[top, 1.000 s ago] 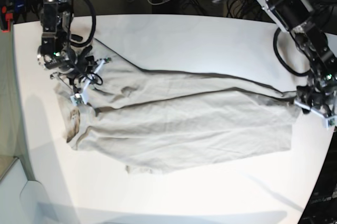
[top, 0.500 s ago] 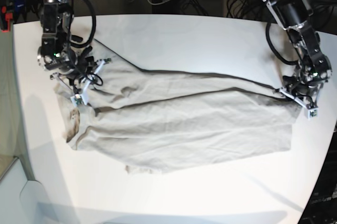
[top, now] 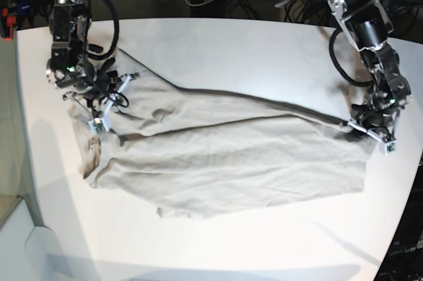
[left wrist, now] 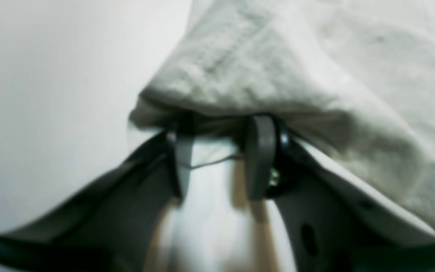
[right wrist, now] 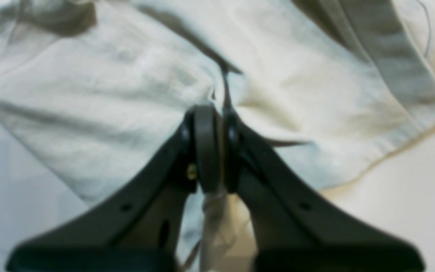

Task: Layout the t-shirt on the table in an organized manner, then fold the t-shirt properly
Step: 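Regrasp the folded shirt edges with both grippers, then lift the folded shirt with both grippers and swing it up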

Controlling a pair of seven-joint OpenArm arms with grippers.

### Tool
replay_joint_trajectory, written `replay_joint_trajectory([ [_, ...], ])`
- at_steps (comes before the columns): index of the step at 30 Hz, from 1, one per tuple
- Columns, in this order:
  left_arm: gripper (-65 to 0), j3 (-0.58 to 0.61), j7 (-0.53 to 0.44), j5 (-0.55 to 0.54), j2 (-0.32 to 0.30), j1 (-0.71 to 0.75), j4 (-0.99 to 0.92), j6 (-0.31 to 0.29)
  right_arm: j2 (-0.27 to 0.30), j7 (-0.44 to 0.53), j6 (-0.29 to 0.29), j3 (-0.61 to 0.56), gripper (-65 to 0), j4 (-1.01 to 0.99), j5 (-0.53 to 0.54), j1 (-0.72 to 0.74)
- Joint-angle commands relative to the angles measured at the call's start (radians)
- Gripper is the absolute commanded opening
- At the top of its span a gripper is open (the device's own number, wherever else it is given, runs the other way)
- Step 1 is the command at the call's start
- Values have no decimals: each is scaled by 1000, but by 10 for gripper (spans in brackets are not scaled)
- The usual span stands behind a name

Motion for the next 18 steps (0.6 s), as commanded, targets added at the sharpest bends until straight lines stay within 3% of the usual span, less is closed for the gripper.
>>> replay_joint_trajectory([
  [1,-533,2,78,15,0,7,-38,1,11,-66,19,1,-629,-9,-34,3],
  [2,-617,2,84,15,-5,7,-61,1,11,-66,19,3,-629,-12,-34,10],
  [3,-650,0,108,12,-6,8,-76,1,14,-66,19,4,-629,-14,-34,13],
  [8,-645,-7,260,8,4,19,-10,-10,26,-70,25,1,-631,0,-32,19],
  [13,-646,-7,423,4,35,77,293,-12,26,-67,156,7,-631,117,-34,15],
  [18,-646,-1,576,4,49,71,562,-12,25,-76,168,7,-631,271,-34,22],
])
